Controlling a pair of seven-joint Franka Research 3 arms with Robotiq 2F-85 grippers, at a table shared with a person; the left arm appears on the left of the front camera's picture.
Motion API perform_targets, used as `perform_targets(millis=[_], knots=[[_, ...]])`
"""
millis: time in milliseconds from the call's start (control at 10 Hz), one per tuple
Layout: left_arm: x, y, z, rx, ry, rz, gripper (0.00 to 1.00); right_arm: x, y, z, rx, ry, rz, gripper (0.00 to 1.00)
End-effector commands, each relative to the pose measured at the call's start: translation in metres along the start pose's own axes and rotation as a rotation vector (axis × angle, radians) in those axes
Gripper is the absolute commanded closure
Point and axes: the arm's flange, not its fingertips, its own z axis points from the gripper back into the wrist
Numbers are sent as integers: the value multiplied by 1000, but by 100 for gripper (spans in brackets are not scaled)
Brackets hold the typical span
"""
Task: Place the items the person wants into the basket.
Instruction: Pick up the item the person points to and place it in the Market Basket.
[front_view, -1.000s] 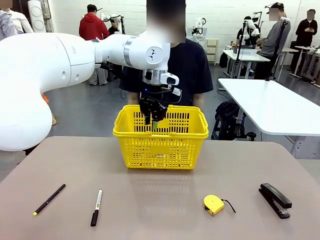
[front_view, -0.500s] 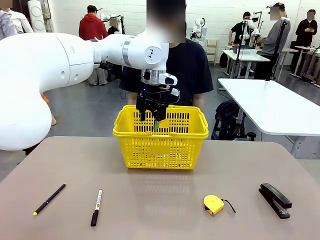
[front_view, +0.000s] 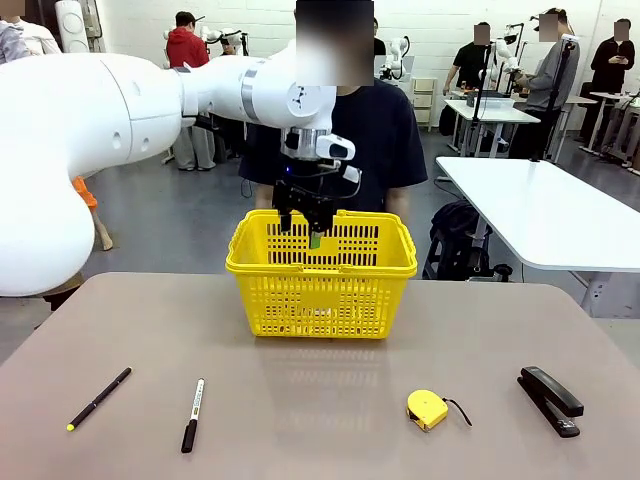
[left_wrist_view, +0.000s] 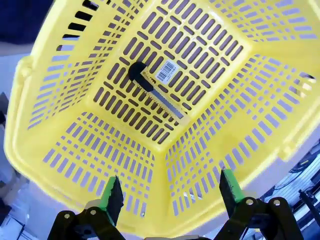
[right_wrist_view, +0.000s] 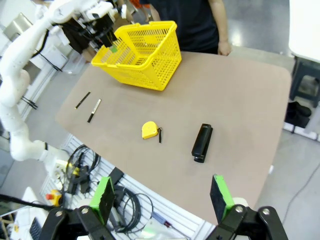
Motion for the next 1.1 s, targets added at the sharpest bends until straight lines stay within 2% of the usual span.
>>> perform_targets(millis=[0, 100, 300, 600, 800, 1000], knots=[[-57, -18, 32, -15, -68, -44, 0, -1, -1, -1, 20, -7, 11, 0], [-85, -26, 55, -29, -78, -46, 0, -1, -1, -1, 20, -7, 11, 0], [-164, -34, 99, -76, -75, -32, 0, -1, -1, -1, 20, -7, 11, 0], [-263, -24, 126, -135, -55, -37, 0, -1, -1, -1, 20, -7, 11, 0], [-290, -16, 124, -177, -7, -41, 0, -1, -1, -1, 20, -7, 11, 0], [-303, -13, 114, -147, -1, 3, 0, -1, -1, -1, 20, -7, 11, 0]])
